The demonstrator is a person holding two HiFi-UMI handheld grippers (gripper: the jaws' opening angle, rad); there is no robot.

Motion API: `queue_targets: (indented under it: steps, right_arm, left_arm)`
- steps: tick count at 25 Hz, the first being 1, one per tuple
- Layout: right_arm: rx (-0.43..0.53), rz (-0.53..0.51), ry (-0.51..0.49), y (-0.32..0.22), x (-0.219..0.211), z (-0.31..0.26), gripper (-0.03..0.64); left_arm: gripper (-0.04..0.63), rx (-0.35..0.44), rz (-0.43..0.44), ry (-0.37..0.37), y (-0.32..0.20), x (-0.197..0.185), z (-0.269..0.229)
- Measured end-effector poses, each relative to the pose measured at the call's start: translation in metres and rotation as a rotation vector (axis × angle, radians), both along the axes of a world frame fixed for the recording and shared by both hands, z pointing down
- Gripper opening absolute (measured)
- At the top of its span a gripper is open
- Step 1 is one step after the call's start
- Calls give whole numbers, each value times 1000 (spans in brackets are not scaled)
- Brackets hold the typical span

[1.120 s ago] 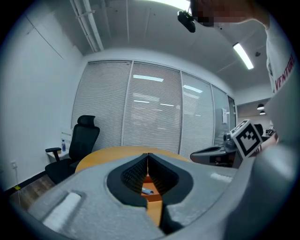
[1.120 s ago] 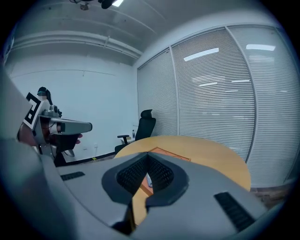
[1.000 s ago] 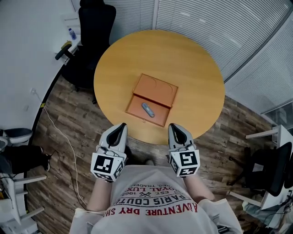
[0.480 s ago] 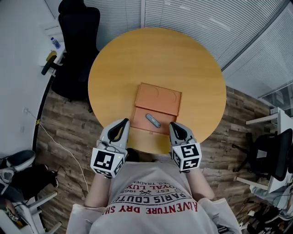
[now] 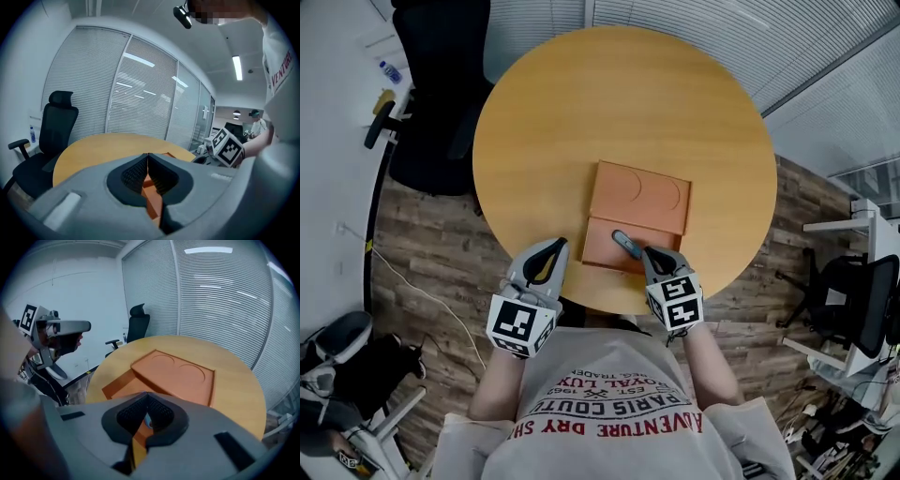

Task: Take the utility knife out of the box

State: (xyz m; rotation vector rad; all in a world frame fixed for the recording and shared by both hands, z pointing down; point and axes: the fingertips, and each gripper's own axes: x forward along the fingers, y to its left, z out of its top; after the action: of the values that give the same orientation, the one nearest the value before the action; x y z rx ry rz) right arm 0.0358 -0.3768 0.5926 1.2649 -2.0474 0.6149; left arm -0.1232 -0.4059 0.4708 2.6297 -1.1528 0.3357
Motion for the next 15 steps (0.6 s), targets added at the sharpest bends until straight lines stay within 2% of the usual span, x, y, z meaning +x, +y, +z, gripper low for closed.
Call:
queue_targets:
  steps: [2,4,7,15]
  right_arm:
    - [-37,-32,34,-2,-5,15,11]
    - [-95,-80,38,-3,-13,30,69]
    - [-171,-142,58,-3,-21,54,98]
    - [-256,-197,187,-15,-20,90,166]
  left_arm:
    - [11,-17,16,-2,-5,-1,8]
    - [11,-29,29,-3,-10,-1,15]
    - [11,-44,33,-6,-17,-4,23]
    - [11,-84,18,-7,-29,-15,40]
